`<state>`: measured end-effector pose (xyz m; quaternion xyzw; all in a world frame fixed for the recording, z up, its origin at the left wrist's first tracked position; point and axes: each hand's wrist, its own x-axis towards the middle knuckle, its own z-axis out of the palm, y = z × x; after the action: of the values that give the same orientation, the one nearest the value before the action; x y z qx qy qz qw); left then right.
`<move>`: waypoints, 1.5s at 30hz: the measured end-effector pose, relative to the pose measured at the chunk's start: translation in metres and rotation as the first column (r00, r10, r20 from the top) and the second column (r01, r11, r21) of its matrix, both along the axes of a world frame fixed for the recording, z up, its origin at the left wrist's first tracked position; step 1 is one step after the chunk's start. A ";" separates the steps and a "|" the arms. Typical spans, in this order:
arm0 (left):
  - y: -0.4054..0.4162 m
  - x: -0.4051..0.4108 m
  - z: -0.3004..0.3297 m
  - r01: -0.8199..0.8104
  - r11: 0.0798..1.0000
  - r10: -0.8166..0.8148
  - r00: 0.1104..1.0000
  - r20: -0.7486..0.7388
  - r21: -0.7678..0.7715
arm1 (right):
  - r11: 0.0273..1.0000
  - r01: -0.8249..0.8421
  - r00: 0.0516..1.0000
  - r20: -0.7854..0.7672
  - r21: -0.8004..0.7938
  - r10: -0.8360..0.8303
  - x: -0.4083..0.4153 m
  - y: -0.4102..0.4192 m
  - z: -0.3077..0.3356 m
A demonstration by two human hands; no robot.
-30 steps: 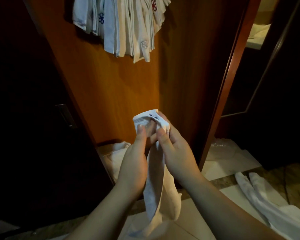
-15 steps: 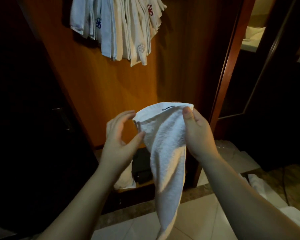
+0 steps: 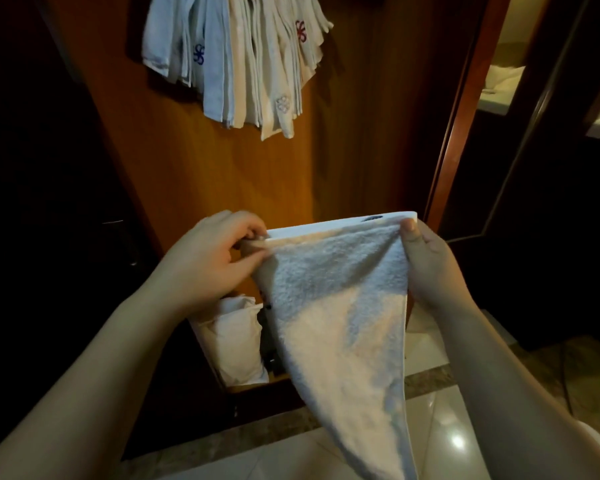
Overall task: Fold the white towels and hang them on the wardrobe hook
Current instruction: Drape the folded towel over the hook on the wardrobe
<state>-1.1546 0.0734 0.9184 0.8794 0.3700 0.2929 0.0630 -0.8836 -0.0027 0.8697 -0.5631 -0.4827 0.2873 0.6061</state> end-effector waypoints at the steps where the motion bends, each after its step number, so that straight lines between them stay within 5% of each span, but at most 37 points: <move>1: -0.003 0.003 0.001 -0.008 1.000 0.008 1.000 0.018 -0.010 | 1.000 -0.005 1.000 -0.025 0.009 0.005 0.001 0.000 -0.001; 12: 0.003 0.020 0.001 -0.299 0.951 0.258 0.907 -0.332 -0.079 | 0.999 -0.054 0.994 0.100 0.002 0.054 -0.015 0.000 -0.008; 19: -0.002 0.014 -0.009 -0.154 0.986 0.151 0.987 0.053 0.065 | 1.000 0.000 0.995 0.096 0.023 -0.002 -0.011 0.002 -0.006; 23: -0.002 0.014 -0.008 -0.224 0.951 0.218 0.974 0.054 0.214 | 0.999 -0.022 0.994 0.108 0.049 0.017 -0.011 0.002 -0.006; 28: 0.008 0.014 0.001 -0.221 0.940 0.215 0.975 -0.053 -0.260 | 1.000 -0.001 0.995 0.100 0.028 -0.002 -0.010 0.008 -0.006; 30: 0.016 0.009 -0.001 -0.110 0.892 0.152 0.986 0.061 -0.439 | 0.999 0.013 0.996 0.091 0.032 -0.016 -0.010 0.010 -0.004; 32: 0.020 0.005 -0.007 0.097 0.808 0.122 0.938 0.326 -0.581 | 0.998 0.043 0.997 0.069 0.038 -0.046 -0.010 0.013 -0.001; 35: 0.018 0.010 -0.014 0.273 0.783 0.147 0.792 0.593 -0.559 | 0.994 0.092 0.995 0.033 0.064 -0.094 -0.010 0.015 0.005; 40: -0.001 0.031 -0.010 0.093 0.954 0.178 0.592 0.786 -0.286 | 0.980 0.142 0.989 0.022 0.141 -0.147 -0.015 0.016 0.025; 45: -0.010 0.042 -0.009 -0.020 0.963 0.245 0.473 0.846 -0.268 | 0.967 0.181 0.981 0.033 0.181 -0.190 -0.019 0.016 0.032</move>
<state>-1.1123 0.0634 0.9091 0.5639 0.3838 0.6593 0.3162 -0.9031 0.0130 0.9013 -0.5568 -0.4665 0.1711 0.6657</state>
